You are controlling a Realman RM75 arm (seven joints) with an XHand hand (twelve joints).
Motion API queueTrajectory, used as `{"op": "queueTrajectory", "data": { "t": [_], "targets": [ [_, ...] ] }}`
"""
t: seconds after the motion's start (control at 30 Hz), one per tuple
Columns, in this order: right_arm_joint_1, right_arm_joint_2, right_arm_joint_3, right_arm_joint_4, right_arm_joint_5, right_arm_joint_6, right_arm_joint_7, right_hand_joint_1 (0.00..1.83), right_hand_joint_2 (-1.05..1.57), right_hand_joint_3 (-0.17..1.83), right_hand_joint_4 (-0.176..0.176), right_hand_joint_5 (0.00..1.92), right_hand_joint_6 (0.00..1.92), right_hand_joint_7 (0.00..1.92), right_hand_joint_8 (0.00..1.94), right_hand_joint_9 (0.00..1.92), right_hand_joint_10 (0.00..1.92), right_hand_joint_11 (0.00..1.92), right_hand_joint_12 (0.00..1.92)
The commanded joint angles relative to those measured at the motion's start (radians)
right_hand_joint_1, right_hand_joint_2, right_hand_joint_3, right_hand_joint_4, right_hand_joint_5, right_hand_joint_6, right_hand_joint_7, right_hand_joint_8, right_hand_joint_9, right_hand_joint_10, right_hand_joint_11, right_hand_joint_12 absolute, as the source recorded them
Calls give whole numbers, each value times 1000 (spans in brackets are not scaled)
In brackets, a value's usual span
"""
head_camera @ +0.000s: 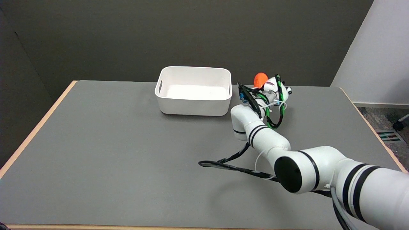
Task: Pick up mango.
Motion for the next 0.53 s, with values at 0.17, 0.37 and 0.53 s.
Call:
{"op": "queueTrajectory", "data": {
  "t": [0.17, 0.37, 0.53],
  "targets": [
    [-387, 167, -511, -763, 91, -44, 169, 1095, 1429, -15, -176, 360, 1641, 608, 1893, 645, 1904, 0, 1921],
    [-447, 271, -669, -941, 145, -185, 154, 1111, 1328, 141, -176, 443, 1654, 590, 1807, 691, 1918, 7, 1921],
    [-442, 277, -691, -956, 146, -368, 153, 1126, 1193, 357, -176, 534, 1669, 590, 1715, 722, 1921, 13, 1921]
  ]
}}
